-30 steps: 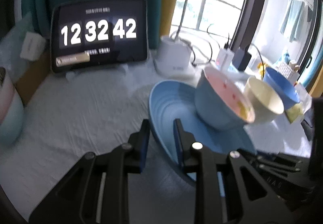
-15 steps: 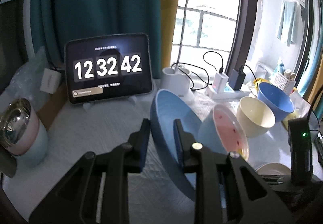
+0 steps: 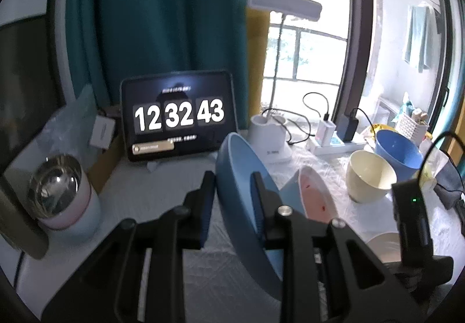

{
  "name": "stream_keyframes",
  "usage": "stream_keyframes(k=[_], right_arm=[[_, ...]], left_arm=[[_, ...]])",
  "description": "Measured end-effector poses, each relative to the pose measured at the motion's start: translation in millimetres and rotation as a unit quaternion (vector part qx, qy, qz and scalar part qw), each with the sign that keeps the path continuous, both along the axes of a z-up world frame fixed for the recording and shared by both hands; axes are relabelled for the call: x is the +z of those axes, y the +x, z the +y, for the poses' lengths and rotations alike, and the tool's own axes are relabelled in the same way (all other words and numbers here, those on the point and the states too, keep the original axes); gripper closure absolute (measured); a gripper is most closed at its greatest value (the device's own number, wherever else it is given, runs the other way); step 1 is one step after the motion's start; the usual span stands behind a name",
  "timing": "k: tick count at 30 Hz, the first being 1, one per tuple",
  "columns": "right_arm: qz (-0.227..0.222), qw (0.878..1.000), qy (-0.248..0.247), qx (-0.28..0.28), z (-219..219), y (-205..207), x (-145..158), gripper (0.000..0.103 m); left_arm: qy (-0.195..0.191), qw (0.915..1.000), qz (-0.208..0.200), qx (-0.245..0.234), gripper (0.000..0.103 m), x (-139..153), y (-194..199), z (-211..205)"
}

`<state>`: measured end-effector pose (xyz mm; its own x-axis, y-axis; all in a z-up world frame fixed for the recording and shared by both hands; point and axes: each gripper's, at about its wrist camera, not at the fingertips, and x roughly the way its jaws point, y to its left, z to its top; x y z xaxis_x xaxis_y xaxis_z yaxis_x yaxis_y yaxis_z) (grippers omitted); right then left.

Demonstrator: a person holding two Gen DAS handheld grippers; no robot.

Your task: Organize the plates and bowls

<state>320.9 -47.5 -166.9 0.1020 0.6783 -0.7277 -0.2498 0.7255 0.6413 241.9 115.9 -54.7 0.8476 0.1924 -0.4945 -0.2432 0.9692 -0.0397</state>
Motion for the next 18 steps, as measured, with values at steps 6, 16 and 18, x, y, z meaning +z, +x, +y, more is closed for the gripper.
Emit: stream_keyframes(k=[6, 16, 18], right_arm=[[0.031, 0.999, 0.029, -0.004, -8.6, 0.3, -5.0, 0.072], [0.021, 0.999, 0.013, 0.044, 11.4, -14.4, 0.7, 0.069], [0.004, 0.998, 0.026, 0.06, 22.1, -21.0, 12.3, 0.069]], left_arm=[[0.025, 0.9994, -0.01, -0.021, 0.078, 8.8, 1.4, -19.6], [-0.001, 0.9994, 0.01, -0.034, 0.078, 2.0, -9.9, -23.0], [0.015, 0.9993, 0.016, -0.03, 0.077, -3.1, -11.7, -27.1]])
